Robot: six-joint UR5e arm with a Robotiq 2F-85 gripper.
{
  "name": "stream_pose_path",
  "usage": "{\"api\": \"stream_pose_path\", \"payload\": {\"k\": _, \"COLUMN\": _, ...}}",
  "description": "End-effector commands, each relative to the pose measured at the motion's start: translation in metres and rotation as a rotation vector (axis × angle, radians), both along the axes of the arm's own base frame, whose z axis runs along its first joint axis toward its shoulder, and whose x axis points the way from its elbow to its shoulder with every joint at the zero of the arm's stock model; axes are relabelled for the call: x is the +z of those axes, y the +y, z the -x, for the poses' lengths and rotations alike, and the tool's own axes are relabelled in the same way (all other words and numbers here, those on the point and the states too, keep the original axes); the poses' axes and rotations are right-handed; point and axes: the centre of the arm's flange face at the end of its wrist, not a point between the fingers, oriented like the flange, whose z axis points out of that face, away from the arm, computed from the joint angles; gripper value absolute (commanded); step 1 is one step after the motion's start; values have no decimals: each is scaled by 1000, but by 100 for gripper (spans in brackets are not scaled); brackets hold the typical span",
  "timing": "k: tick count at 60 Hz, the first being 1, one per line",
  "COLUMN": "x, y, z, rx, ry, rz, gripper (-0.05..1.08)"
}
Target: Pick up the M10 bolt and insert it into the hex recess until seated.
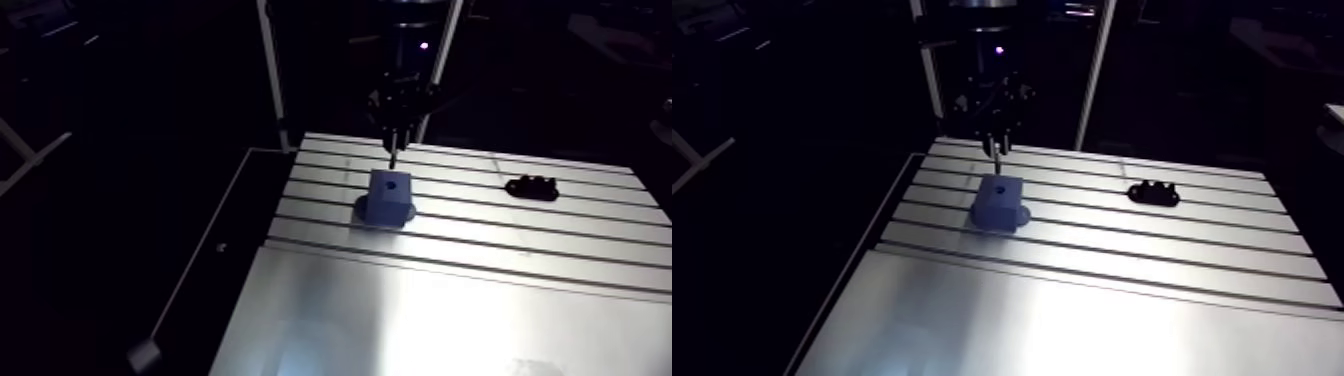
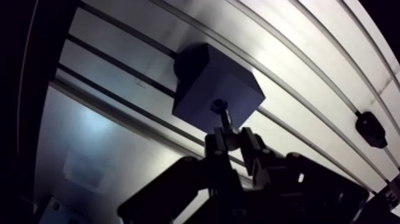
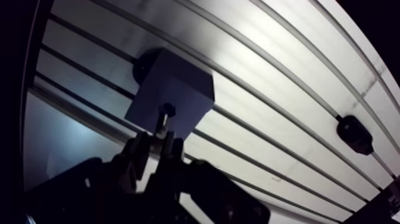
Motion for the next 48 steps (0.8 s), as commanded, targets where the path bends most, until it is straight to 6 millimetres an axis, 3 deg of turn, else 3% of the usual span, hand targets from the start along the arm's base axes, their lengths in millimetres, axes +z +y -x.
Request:
{"api": "stream_pose_path", "payload": {"k": 1, "x": -6, "y": 1, "z": 1, "rx": -5, "ry": 0, "rz": 1, "gripper": 105}}
{"api": "stream_pose_path", "payload": {"k": 48, "x": -24, "y": 1, "z": -4, "rx": -8, "ry": -7, "rz": 0, "gripper": 105}}
